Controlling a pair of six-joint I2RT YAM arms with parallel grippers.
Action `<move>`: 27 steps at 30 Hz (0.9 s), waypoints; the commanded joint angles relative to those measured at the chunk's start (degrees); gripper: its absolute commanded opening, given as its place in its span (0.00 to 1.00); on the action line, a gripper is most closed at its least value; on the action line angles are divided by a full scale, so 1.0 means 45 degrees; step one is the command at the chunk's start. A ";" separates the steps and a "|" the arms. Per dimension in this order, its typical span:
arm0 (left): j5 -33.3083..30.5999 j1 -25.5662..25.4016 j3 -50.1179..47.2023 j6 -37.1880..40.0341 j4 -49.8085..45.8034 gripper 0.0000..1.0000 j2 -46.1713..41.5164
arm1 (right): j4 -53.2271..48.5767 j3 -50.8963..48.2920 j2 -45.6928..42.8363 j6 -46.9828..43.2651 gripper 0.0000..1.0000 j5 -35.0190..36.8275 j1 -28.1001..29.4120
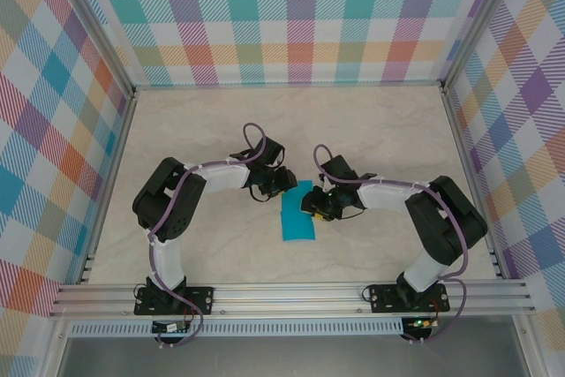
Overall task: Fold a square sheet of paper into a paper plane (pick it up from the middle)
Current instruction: Third fold the triangle at the center of the table.
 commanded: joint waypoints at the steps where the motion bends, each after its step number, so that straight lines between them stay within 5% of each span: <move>1: -0.0047 0.0058 -0.0434 -0.0151 -0.0985 0.34 0.0235 | 0.0747 0.0240 0.0313 -0.0550 0.38 -0.0966 0.0162; 27: -0.0170 0.0059 -0.0473 -0.0161 -0.1098 0.33 0.0059 | 0.0703 0.0747 0.0138 0.0440 0.52 0.0411 -0.0335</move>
